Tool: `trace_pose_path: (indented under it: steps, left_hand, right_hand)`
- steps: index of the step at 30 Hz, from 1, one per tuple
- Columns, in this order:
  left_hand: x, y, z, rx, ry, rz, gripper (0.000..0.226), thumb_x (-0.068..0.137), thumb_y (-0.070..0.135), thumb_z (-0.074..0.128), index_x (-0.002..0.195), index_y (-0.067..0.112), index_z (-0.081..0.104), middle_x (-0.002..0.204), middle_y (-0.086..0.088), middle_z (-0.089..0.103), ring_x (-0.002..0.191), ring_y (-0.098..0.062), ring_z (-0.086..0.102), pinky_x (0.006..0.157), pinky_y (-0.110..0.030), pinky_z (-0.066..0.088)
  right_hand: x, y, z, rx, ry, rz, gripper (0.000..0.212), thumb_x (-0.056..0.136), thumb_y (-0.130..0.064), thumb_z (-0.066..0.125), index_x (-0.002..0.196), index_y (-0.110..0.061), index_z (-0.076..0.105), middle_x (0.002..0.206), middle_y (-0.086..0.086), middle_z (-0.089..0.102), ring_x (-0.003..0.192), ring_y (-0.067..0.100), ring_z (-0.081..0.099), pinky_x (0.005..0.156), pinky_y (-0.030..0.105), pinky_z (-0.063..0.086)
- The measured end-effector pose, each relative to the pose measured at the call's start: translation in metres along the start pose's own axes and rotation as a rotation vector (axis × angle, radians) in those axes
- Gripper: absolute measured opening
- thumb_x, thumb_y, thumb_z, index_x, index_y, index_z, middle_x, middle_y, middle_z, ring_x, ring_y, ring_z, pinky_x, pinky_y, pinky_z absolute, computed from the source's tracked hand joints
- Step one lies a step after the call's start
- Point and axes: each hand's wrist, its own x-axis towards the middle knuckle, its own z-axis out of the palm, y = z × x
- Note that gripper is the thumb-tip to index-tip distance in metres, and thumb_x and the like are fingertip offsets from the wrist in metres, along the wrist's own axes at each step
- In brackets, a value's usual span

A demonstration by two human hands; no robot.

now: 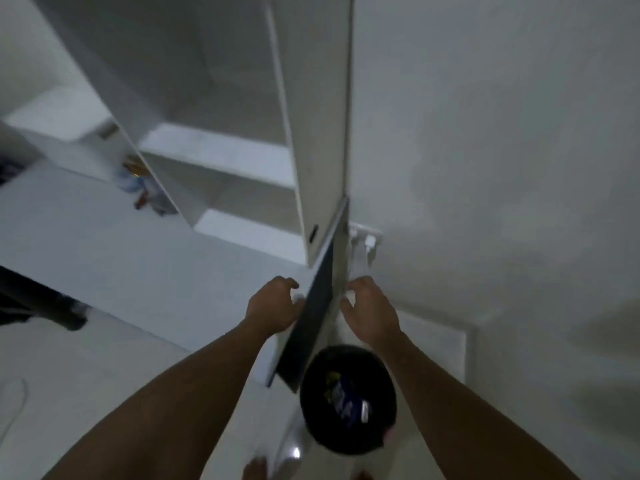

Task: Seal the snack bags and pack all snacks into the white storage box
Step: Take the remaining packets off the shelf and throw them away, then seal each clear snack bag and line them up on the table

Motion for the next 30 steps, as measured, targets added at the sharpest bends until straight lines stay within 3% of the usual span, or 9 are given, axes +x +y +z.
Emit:
trace_pose_path:
  steps: [5,11,19,30]
  left_hand:
    - [-0.008,-0.057,-0.103,0.06,0.172,-0.022,0.047,0.092,0.047,0.055,0.133,0.023,0.055,0.137,0.0,0.054,0.123,-0.021,0.054,0.098,-0.035,0.046]
    - [-0.012,-0.179,-0.196,0.09,0.264,-0.102,0.048,0.09,0.05,0.056,0.13,0.023,0.057,0.133,-0.001,0.057,0.118,-0.022,0.057,0.095,-0.036,0.048]
    - [0.001,-0.349,-0.29,0.105,0.303,-0.138,0.046,0.091,0.049,0.056,0.129,0.022,0.057,0.13,-0.003,0.057,0.118,-0.022,0.055,0.093,-0.036,0.049]
    - [0.067,-0.455,-0.35,0.016,0.337,-0.107,0.046,0.092,0.048,0.057,0.129,0.02,0.058,0.133,-0.002,0.056,0.119,-0.02,0.055,0.095,-0.034,0.046]
  right_hand:
    - [0.045,-0.117,0.001,-0.022,-0.015,-0.203,0.036,0.097,-0.035,0.056,0.126,-0.012,0.06,0.125,0.005,0.057,0.113,0.021,0.059,0.09,0.028,0.044]
    - [0.092,-0.256,0.06,-0.122,-0.004,-0.349,0.034,0.097,-0.039,0.052,0.125,-0.02,0.059,0.131,-0.002,0.053,0.119,0.019,0.054,0.091,0.034,0.05]
    - [0.138,-0.403,0.161,-0.06,-0.005,-0.335,0.032,0.096,-0.038,0.057,0.122,-0.018,0.061,0.128,0.0,0.056,0.116,0.02,0.056,0.092,0.035,0.05]
    - [0.207,-0.489,0.249,-0.038,-0.069,-0.228,0.033,0.098,-0.039,0.053,0.125,-0.022,0.058,0.135,0.0,0.054,0.12,0.018,0.054,0.094,0.03,0.045]
